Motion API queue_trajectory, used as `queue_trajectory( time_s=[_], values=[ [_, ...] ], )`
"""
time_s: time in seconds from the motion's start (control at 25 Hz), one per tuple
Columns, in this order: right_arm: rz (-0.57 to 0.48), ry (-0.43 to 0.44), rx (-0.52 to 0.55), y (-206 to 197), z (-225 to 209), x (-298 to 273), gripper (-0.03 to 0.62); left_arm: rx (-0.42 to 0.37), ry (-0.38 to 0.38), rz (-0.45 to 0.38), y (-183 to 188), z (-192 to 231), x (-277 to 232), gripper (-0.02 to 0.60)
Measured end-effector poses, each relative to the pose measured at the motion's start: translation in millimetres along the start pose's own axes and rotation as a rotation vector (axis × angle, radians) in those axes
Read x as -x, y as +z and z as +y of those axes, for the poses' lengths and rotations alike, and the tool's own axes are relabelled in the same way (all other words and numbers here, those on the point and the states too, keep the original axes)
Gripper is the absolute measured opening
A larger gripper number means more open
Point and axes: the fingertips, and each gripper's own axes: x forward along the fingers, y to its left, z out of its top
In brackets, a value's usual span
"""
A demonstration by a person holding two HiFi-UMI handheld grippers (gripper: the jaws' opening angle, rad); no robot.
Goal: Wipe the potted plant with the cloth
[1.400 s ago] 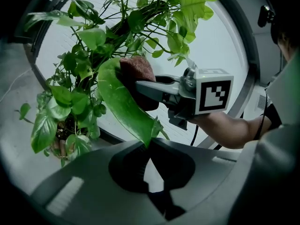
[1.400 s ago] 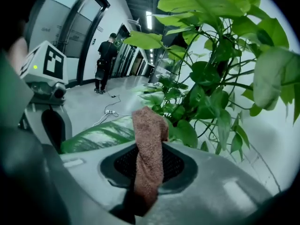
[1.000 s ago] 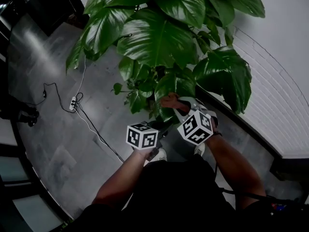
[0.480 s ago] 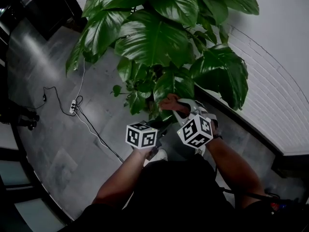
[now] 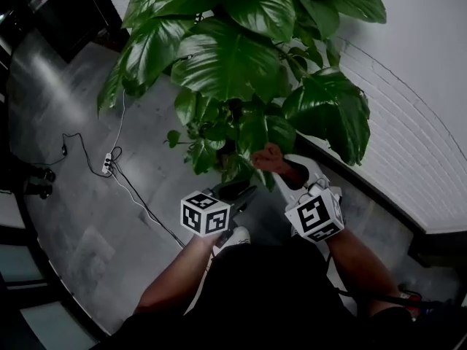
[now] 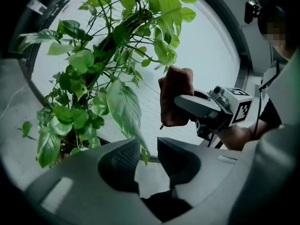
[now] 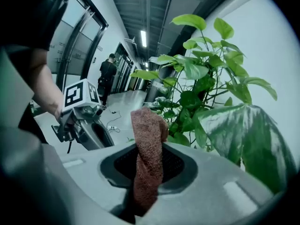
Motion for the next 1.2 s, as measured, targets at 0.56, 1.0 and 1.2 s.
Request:
queue_trajectory(
  time_s=[0.56, 1.0, 1.2],
  values=[
    [-0.127, 0.167, 0.012, -27.7, -13.4, 112.4, 0.071, 0.034, 0.123, -0.234, 43.8, -69.4, -23.4, 0.12],
    [-0.186, 0.121, 0.025, -103.2, -97.3, 207.0, 0.071, 0.247, -0.068, -0.471, 97.7, -158.7, -115.3, 0.176],
    [-0.199, 0.127, 0.032, -116.2, -117.9, 220.9, 0.071, 0.289, -0.075, -0.524, 112.9, -180.4, -122.4, 0.184]
  ],
)
